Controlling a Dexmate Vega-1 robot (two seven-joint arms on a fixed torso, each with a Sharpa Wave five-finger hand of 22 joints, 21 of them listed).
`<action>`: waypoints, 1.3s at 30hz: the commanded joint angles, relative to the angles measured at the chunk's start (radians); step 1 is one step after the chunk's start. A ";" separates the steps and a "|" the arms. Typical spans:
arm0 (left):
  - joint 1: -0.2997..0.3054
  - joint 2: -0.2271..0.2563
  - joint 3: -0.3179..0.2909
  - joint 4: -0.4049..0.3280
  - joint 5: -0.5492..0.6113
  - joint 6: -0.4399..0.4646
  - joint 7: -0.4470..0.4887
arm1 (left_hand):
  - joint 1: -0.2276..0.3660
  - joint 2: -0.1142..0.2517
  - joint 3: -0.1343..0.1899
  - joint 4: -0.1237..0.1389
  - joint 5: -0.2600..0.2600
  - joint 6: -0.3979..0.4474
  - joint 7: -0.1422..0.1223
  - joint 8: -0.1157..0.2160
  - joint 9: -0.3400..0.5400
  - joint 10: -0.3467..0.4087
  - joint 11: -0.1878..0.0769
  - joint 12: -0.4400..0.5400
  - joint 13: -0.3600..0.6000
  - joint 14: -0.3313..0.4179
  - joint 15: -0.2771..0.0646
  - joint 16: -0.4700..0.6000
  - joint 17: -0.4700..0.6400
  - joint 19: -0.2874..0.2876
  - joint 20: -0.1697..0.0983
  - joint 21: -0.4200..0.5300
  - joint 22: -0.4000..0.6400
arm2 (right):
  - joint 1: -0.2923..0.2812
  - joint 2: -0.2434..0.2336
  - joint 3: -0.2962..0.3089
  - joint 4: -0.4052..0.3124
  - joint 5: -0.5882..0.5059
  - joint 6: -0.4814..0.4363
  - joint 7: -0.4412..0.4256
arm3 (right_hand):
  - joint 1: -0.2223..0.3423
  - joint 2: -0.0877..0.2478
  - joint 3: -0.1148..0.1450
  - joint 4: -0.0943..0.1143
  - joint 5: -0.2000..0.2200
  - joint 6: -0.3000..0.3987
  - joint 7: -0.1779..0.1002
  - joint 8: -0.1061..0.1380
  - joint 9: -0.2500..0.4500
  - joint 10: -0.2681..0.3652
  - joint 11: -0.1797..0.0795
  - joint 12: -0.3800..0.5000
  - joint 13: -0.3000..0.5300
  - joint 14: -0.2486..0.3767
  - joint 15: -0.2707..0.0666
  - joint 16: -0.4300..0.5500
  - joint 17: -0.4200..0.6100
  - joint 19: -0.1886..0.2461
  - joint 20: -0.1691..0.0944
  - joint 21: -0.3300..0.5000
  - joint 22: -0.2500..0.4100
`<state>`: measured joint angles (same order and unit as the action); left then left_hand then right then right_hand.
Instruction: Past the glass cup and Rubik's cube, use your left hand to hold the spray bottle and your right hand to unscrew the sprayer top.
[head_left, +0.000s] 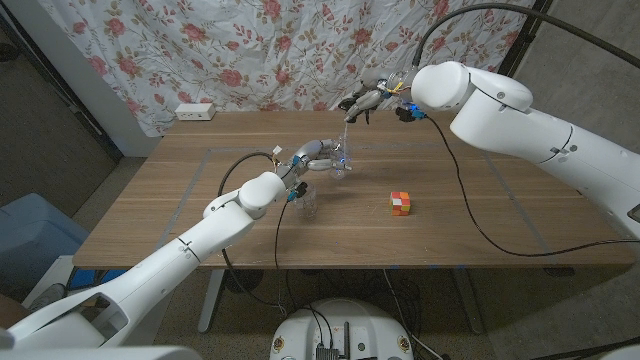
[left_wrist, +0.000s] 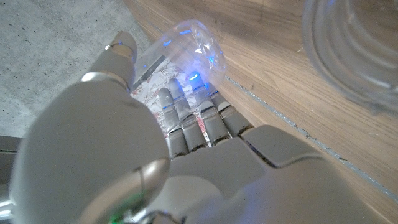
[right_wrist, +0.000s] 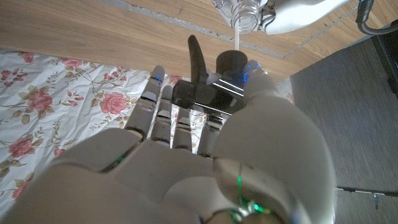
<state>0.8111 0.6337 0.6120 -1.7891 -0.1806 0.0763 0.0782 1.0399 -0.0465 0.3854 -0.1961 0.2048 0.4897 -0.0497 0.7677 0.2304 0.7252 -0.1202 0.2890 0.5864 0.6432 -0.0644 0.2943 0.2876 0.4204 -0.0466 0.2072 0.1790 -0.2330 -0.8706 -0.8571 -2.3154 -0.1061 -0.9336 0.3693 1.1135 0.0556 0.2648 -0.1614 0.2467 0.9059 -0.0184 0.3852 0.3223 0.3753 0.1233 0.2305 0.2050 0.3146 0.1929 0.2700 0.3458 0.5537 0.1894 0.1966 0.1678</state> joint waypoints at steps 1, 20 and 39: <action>0.000 0.004 -0.005 -0.002 0.004 0.011 0.008 | -0.141 0.168 0.029 0.024 0.001 0.057 0.005 0.060 0.001 0.022 -0.018 0.003 0.004 0.007 -0.122 -0.006 0.002 0.006 -0.033 0.006 0.003 | -0.030 -0.018 0.057 -0.008 0.044 0.029 -0.021 | -0.003 0.012 0.000 0.004 0.002 0.027 -0.015 0.002 0.001 0.008 0.002 -0.001 0.002 0.004 -0.004 0.008 0.005 0.007 0.001 -0.003 0.001; -0.013 0.006 -0.006 0.009 0.010 0.023 0.007 | -0.143 0.168 0.029 0.023 0.000 0.054 0.004 0.059 0.001 0.020 -0.018 0.001 0.006 0.004 -0.119 -0.008 0.002 0.005 -0.032 0.005 0.003 | -0.079 -0.040 0.138 -0.003 0.097 0.100 -0.071 | -0.006 0.013 -0.004 0.005 0.001 0.035 -0.016 0.002 0.000 0.020 -0.002 -0.001 0.003 0.003 -0.006 0.007 0.005 0.008 0.002 -0.004 0.001; -0.018 0.030 -0.019 0.007 0.008 0.031 -0.002 | -0.144 0.166 0.030 0.024 0.000 0.055 0.003 0.059 0.001 0.018 -0.019 -0.002 0.007 0.004 -0.120 -0.010 0.001 0.004 -0.033 0.005 0.003 | -0.115 -0.042 0.196 0.008 0.136 0.147 -0.112 | -0.007 0.015 -0.006 0.004 0.001 0.040 -0.011 0.003 0.003 0.030 -0.003 -0.002 0.003 0.013 -0.016 0.012 0.005 0.018 -0.002 -0.002 0.001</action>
<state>0.7963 0.6508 0.6005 -1.7825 -0.1714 0.1040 0.0829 1.0399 -0.0466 0.3853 -0.1960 0.2049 0.4897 -0.0497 0.7677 0.2304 0.7265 -0.1217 0.2843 0.5912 0.6432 -0.0644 0.2826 0.2879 0.4203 -0.0466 0.2071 0.1790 -0.3252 -0.9108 -0.6971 -2.3104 0.0079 -0.8092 0.2864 1.1051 0.0635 0.2606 -0.1573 0.2465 0.9131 -0.0112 0.3813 0.3181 0.3932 0.1196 0.2305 0.2051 0.3238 0.1838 0.2779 0.3456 0.5680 0.1894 0.1966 0.1679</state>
